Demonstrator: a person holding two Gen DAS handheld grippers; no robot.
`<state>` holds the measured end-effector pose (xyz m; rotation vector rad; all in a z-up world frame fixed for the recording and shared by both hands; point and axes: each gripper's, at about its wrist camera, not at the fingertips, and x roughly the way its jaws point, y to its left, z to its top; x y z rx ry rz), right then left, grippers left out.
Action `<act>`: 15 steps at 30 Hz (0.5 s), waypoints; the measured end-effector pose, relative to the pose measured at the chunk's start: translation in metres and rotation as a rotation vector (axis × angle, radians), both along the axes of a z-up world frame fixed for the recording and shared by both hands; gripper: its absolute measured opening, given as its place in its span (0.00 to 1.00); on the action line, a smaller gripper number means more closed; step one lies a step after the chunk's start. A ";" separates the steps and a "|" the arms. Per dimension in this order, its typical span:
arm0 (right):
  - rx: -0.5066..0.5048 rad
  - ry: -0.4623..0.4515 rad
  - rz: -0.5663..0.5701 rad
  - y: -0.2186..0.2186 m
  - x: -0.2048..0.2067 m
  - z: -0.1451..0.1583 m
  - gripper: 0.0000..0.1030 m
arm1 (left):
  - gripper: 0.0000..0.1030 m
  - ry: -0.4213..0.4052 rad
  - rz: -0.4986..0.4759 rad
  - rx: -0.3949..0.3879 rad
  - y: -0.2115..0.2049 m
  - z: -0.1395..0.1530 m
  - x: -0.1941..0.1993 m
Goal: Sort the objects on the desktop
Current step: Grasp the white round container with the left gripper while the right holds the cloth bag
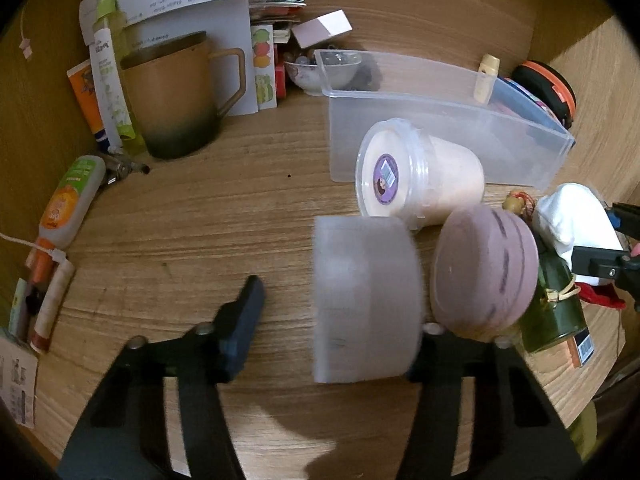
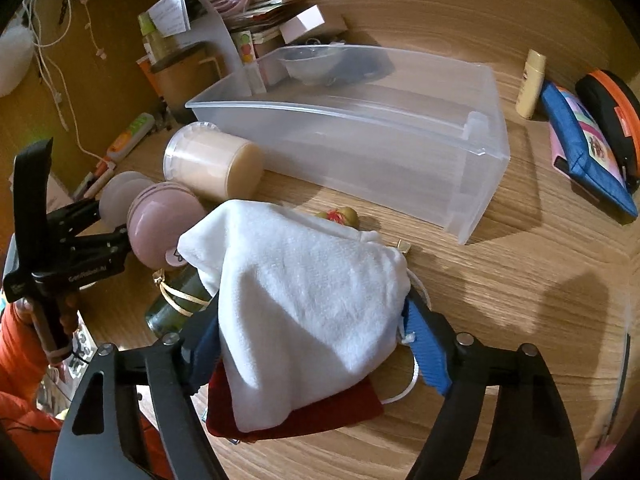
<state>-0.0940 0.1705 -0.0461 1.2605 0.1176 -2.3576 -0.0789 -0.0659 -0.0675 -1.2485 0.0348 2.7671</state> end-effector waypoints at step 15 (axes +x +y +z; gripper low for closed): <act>-0.149 0.002 -0.072 0.023 0.009 0.019 0.71 | 0.28 0.017 0.068 0.041 -0.017 0.004 0.007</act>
